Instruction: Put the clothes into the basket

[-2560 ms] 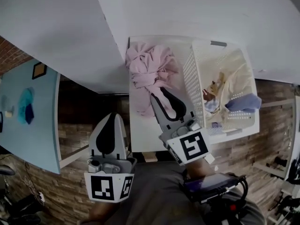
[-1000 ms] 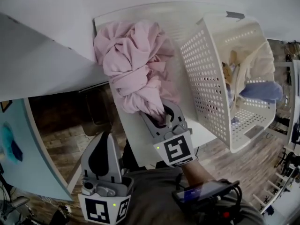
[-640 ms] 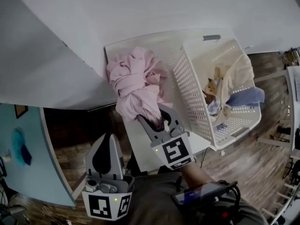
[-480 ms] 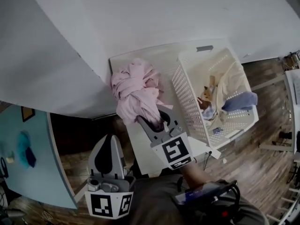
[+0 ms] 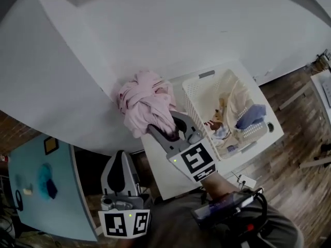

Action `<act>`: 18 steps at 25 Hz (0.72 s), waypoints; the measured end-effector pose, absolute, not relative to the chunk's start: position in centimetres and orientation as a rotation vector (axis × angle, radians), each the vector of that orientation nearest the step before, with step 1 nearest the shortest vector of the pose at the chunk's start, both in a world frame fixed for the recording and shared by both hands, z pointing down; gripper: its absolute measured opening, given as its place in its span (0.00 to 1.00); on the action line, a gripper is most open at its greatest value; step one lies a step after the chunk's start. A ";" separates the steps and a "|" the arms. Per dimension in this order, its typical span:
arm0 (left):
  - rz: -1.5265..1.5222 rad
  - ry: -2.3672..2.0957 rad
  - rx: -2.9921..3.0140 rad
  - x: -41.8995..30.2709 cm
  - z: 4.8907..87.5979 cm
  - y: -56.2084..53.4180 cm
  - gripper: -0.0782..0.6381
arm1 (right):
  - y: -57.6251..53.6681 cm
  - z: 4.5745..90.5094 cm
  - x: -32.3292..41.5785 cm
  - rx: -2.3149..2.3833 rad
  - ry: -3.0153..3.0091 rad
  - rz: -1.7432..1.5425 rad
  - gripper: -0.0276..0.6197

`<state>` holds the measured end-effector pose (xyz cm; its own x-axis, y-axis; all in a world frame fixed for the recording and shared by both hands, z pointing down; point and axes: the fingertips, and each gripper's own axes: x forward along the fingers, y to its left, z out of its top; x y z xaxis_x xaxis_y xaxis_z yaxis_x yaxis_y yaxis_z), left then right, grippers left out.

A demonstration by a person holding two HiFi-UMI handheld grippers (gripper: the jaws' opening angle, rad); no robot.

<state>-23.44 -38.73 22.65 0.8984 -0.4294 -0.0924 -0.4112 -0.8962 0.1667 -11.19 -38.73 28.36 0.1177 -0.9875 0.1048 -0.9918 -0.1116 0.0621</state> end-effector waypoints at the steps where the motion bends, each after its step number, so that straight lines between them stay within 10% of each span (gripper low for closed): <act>1: -0.211 -0.642 2.930 -23.3 22.1 -38.3 0.12 | -38.2 27.2 -10.9 2.275 -2.016 0.033 0.30; 18: -0.252 -0.141 2.970 -13.6 20.5 -28.8 0.12 | -21.8 19.9 -1.5 2.573 -1.585 -0.156 0.31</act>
<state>-13.62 -28.75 20.55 0.9814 -0.1065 -0.1598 -0.0799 -0.9832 0.1642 -1.45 -21.85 19.86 0.4475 -0.8939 -0.0272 -0.8820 -0.4462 0.1520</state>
